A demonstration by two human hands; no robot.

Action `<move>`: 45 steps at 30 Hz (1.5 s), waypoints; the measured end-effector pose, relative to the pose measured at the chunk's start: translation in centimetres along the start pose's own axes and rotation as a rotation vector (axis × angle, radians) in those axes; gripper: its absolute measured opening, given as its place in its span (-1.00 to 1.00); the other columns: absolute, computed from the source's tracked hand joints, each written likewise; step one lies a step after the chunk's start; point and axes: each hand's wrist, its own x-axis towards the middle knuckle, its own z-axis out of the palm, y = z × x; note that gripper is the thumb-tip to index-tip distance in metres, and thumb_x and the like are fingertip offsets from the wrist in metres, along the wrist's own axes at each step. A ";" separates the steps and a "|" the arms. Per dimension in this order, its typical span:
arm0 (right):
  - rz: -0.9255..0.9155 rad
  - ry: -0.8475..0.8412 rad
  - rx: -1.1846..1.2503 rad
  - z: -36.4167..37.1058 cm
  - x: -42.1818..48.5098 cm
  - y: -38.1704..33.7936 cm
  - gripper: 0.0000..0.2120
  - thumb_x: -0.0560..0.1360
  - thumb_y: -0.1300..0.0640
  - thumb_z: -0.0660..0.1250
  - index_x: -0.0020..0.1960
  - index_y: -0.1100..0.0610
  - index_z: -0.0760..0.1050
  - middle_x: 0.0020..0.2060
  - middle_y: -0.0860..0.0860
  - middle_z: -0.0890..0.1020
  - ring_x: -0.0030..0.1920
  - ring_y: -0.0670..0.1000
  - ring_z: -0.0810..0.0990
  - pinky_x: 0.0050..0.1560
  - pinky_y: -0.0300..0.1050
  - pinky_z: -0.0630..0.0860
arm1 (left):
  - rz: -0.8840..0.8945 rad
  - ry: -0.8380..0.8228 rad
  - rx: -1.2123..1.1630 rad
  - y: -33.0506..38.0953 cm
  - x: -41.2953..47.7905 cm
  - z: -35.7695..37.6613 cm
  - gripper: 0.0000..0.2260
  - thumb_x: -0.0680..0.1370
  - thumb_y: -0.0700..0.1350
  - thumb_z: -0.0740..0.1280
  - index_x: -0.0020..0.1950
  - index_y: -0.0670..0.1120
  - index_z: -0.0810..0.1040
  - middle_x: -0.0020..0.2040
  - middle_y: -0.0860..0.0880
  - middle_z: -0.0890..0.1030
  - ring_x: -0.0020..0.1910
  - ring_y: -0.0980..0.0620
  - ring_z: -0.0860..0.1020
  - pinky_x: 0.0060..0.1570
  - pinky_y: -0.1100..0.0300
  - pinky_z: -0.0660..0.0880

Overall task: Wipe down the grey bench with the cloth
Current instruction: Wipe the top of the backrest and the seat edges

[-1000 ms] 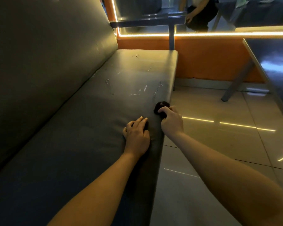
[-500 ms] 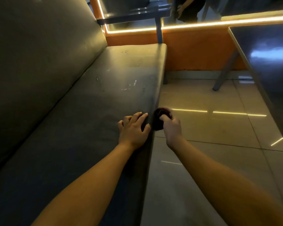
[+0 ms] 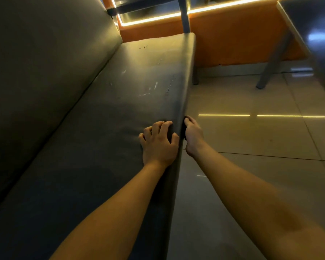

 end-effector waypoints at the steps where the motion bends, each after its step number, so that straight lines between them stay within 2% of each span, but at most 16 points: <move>1: -0.014 0.028 -0.033 0.1 -0.5 0.4 -0.73 0.69 0.06 0.15 0.29 0.07 0.52 0.13 0.06 0.65 0.16 0.09 0.62 0.15 -0.01 0.58 | -0.009 -0.001 0.003 -0.1 -0.1 0.0 -0.62 0.63 0.15 0.15 0.45 0.15 0.35 0.45 0.06 0.33 0.45 -0.07 0.20 0.47 -0.19 0.10; 3: -0.027 0.069 -0.112 -0.3 -2.1 1.3 -0.73 0.58 -0.04 0.23 0.22 0.01 0.53 0.08 0.06 0.65 0.15 0.12 0.62 0.21 0.12 0.58 | -0.012 -0.010 -0.002 -0.1 -0.2 0.1 -0.62 0.63 0.14 0.15 0.45 0.14 0.35 0.45 0.05 0.33 0.46 -0.08 0.19 0.48 -0.20 0.08; 5: -0.020 0.069 -0.165 -1.0 -3.9 1.7 -0.74 0.49 -0.09 0.29 0.14 -0.02 0.47 0.06 0.12 0.62 0.09 0.16 0.62 0.08 0.13 0.62 | -0.011 -0.019 -0.015 0.1 -0.4 -0.1 -0.62 0.64 0.14 0.15 0.46 0.13 0.35 0.45 0.04 0.33 0.47 -0.09 0.19 0.48 -0.20 0.08; 8: -0.049 -0.029 -0.229 -2.2 -5.6 1.3 -0.76 0.52 -0.02 0.35 0.10 0.10 0.48 0.00 0.20 0.62 -0.03 0.17 0.60 -0.05 0.09 0.59 | -0.004 -0.021 -0.012 -0.1 -0.5 -0.4 -0.61 0.65 0.14 0.13 0.48 0.13 0.34 0.47 0.03 0.34 0.48 -0.09 0.19 0.49 -0.20 0.08; 11: -0.099 -0.082 -0.076 -2.3 -4.7 -0.7 -0.73 0.52 0.01 0.39 0.12 0.17 0.53 -0.06 0.17 0.62 -0.03 0.17 0.61 0.02 0.12 0.60 | 0.016 -0.035 -0.028 -0.2 -0.5 -0.5 -0.60 0.66 0.14 0.14 0.49 0.13 0.33 0.48 0.04 0.32 0.49 -0.08 0.18 0.49 -0.20 0.08; 13: -0.067 -0.116 0.145 -1.3 -2.7 -2.7 -0.65 0.52 0.01 0.39 0.22 0.17 0.55 0.05 0.17 0.66 0.07 0.17 0.64 0.15 0.16 0.59 | 0.027 -0.022 -0.037 -0.2 -0.5 -0.6 -0.61 0.66 0.14 0.16 0.49 0.13 0.34 0.48 0.05 0.33 0.49 -0.08 0.18 0.49 -0.20 0.08; 16: -0.090 -0.085 0.225 0.5 0.5 -4.3 -0.63 0.53 0.03 0.37 0.33 -0.01 0.52 0.20 0.11 0.65 0.22 0.16 0.62 0.27 0.18 0.57 | 0.033 -0.013 -0.047 -0.4 -0.5 -0.4 -0.60 0.65 0.15 0.18 0.48 0.14 0.35 0.48 0.06 0.33 0.49 -0.07 0.19 0.50 -0.18 0.09; 20: -0.112 -0.029 0.063 1.5 2.4 -3.2 -0.73 0.50 0.04 0.36 0.15 -0.23 0.54 0.19 0.06 0.61 0.20 0.16 0.59 0.26 0.21 0.57 | 0.017 -0.001 -0.038 -0.4 -0.2 -0.2 -0.60 0.63 0.15 0.19 0.47 0.15 0.36 0.48 0.06 0.33 0.49 -0.06 0.19 0.49 -0.18 0.12; 23: -0.176 0.005 -0.013 2.2 2.3 -2.8 -0.80 0.54 0.12 0.28 0.10 -0.10 0.58 0.10 0.08 0.64 0.14 0.15 0.61 0.22 0.22 0.60 | 0.014 0.015 -0.026 -0.4 -0.1 0.0 -0.61 0.63 0.15 0.19 0.46 0.14 0.37 0.48 0.05 0.34 0.49 -0.07 0.20 0.49 -0.16 0.12; 28: -0.238 0.041 -0.128 2.3 -0.5 -2.1 -0.82 0.53 0.15 0.21 -0.13 0.03 0.59 -0.15 0.05 0.64 -0.05 0.08 0.60 0.15 0.18 0.60 | -0.005 0.023 -0.026 -0.1 -0.2 0.1 -0.60 0.62 0.13 0.18 0.45 0.11 0.37 0.46 0.03 0.36 0.47 -0.08 0.23 0.47 -0.17 0.15; 31: -0.244 0.012 -0.172 1.9 -2.3 -1.7 -0.83 0.52 0.20 0.20 -0.14 0.15 0.57 -0.29 -0.02 0.57 -0.15 0.01 0.54 -0.06 0.03 0.57 | -0.009 0.050 -0.066 0.0 -0.3 0.1 -0.56 0.62 0.10 0.20 0.48 0.05 0.32 0.45 0.01 0.40 0.46 -0.07 0.26 0.48 -0.15 0.15; 34: -0.226 -0.030 -0.197 1.3 -4.3 -1.5 -0.82 0.45 0.25 0.20 -0.27 0.13 0.53 -0.36 0.00 0.51 -0.21 0.02 0.49 -0.19 -0.03 0.45 | -0.020 0.067 -0.113 0.0 -0.6 -0.2 -0.49 0.63 0.08 0.21 0.55 0.01 0.23 0.46 0.00 0.41 0.48 -0.07 0.25 0.50 -0.11 0.09; 38: -0.171 -0.107 -0.269 -0.4 -6.5 -1.3 -0.90 0.38 0.20 0.23 -0.29 0.12 0.49 -0.30 0.11 0.47 -0.19 0.12 0.45 -0.23 0.00 0.38 | 0.002 0.044 -0.148 -0.1 -0.7 -0.5 -0.49 0.62 0.07 0.21 0.56 0.02 0.23 0.46 -0.01 0.41 0.48 -0.08 0.24 0.50 -0.10 0.07; 41: -0.198 -0.075 -0.297 -0.5 -5.6 -3.1 -0.88 0.42 0.18 0.25 -0.22 0.06 0.55 -0.25 0.11 0.54 -0.17 0.15 0.51 -0.24 0.03 0.47 | -0.003 0.048 -0.174 -0.3 -0.8 -0.6 -0.49 0.63 0.05 0.20 0.57 0.03 0.22 0.47 -0.01 0.40 0.49 -0.07 0.22 0.52 -0.10 0.07; 43: -0.196 0.014 -0.157 -0.1 -3.2 -4.7 -0.84 0.49 0.17 0.25 -0.08 -0.02 0.58 -0.10 0.11 0.63 -0.05 0.15 0.60 -0.06 0.13 0.62 | -0.001 0.047 -0.207 -0.5 -0.7 -0.5 -0.45 0.63 0.04 0.22 0.60 0.03 0.15 0.48 0.00 0.39 0.51 -0.06 0.20 0.53 -0.12 0.07; 45: -0.134 0.015 -0.017 0.2 -0.7 -5.6 -0.79 0.55 0.12 0.23 0.08 -0.12 0.57 0.09 0.13 0.63 0.11 0.17 0.62 0.12 0.19 0.63 | -0.013 0.043 -0.265 -0.4 -0.5 -0.5 -0.35 0.63 0.01 0.26 0.64 0.05 0.01 0.52 0.00 0.32 0.54 -0.04 0.16 0.55 -0.14 0.04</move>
